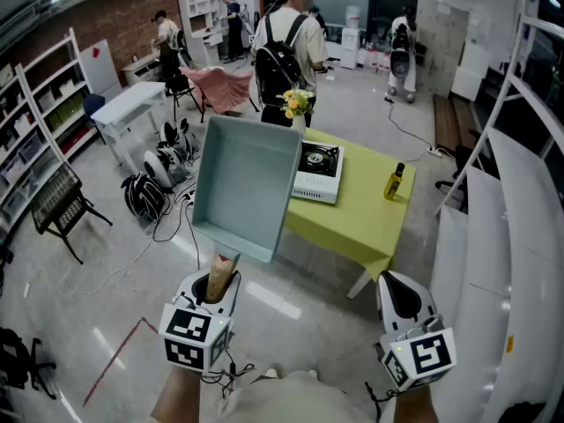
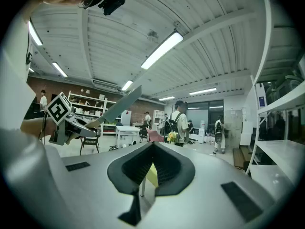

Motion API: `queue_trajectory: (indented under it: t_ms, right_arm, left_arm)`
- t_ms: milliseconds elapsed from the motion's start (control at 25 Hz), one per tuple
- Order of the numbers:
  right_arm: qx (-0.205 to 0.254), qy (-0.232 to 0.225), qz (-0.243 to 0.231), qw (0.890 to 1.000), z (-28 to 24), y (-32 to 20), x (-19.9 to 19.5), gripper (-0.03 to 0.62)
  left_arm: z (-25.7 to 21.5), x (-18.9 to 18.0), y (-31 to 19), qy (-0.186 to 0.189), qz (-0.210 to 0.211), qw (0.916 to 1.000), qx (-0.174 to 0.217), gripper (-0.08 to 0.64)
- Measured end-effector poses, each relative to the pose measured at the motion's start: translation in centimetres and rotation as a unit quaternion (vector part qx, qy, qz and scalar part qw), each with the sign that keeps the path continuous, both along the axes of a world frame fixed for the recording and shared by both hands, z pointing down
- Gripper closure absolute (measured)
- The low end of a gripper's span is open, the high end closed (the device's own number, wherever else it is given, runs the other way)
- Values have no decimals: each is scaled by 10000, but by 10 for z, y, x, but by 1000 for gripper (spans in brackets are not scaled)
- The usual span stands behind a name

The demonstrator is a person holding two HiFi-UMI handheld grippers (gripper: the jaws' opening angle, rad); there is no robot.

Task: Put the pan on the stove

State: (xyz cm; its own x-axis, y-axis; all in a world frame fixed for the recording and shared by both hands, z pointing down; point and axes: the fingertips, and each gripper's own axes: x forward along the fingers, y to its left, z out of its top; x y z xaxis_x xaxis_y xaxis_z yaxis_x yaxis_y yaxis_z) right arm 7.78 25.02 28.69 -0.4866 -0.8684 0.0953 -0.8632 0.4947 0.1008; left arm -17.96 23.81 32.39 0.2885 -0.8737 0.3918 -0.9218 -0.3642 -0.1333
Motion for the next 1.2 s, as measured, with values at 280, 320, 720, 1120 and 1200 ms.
queue_trajectory:
  t_ms: [280,320,720,1120,1200]
  right_arm:
    - [52,-95,32,9999,-2,8,11,586]
    - [42,-100,38,9999,-1,9,13,586]
    - [-53,-158,3,9999,11,13,39,586]
    - [-160,-197,-129,9996,29,17,64,586]
    - [-215,-237,-162,9994,35,16,68,586]
  left_arm:
    - [0,8,7,7,13,10000,-17,464]
    - [0,10,8,-2,21,10000,-19,464]
    - [12,32,11,-79,-46,9998,-178,463]
    - [27,54,22,-82,-197,9995,-224,463]
    - [32,58,20,-162,-198,9993,-262,463]
